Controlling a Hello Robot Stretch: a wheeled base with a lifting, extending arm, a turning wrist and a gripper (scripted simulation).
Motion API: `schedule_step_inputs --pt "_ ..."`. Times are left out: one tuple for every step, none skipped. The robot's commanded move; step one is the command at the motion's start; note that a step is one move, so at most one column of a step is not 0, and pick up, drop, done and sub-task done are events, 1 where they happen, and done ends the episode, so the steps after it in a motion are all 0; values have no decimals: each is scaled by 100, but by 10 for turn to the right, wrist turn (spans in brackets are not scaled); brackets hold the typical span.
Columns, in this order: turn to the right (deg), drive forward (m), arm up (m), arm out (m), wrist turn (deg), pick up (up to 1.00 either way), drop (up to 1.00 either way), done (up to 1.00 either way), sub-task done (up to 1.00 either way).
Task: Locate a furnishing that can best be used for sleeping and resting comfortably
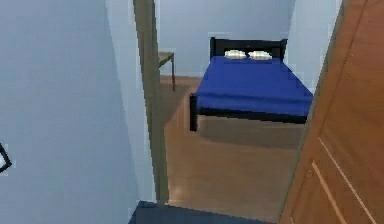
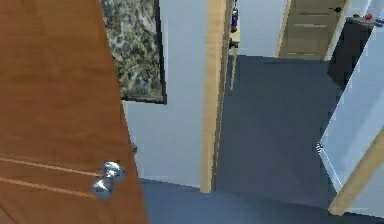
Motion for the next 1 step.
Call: schedule_step_inputs --pt "0 10 0 0 0 0 0 0 0"
